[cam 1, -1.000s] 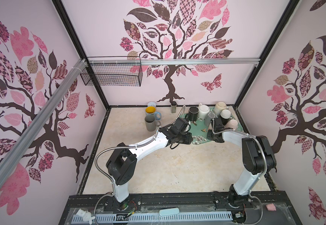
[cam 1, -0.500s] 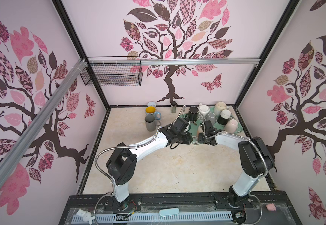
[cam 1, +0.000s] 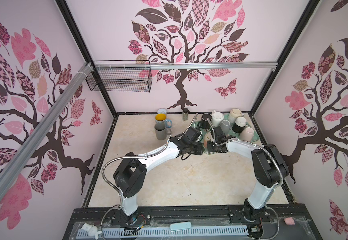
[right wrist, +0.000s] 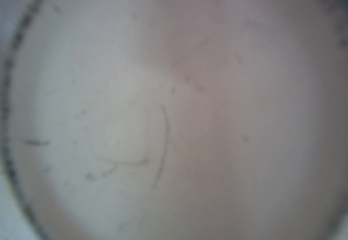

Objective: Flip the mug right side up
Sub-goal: 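Grasp the pink-and-white mug with the right gripper and lift it off the tray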

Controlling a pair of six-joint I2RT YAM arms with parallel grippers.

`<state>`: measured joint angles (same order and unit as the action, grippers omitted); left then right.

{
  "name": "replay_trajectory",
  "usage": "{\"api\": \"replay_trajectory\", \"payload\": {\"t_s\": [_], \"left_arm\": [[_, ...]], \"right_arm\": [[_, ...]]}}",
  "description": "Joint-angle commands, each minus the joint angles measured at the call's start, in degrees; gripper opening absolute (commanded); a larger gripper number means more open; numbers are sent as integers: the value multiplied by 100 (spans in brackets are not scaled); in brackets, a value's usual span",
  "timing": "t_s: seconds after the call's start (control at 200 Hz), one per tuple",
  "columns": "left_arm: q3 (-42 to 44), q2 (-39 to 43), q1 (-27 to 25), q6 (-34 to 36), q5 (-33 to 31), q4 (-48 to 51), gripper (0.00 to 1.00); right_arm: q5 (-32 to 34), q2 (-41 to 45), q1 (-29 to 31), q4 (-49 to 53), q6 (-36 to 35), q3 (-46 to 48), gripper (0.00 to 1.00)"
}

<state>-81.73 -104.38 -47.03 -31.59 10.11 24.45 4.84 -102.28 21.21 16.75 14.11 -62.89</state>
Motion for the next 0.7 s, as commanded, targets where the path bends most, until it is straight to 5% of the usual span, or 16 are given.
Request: {"api": "replay_trajectory", "payload": {"t_s": [0.0, 0.465, 0.695], "left_arm": [[77, 119, 9, 26, -70, -146, 27], [141, 115, 22, 6, -127, -138, 27], [460, 545, 316, -54, -287, -289, 28]], "right_arm": [[-1, -15, -25, 195, -39, -290, 41], [148, 26, -21, 250, -120, -332, 0], [-63, 884, -51, -379, 237, 24, 0]]}}
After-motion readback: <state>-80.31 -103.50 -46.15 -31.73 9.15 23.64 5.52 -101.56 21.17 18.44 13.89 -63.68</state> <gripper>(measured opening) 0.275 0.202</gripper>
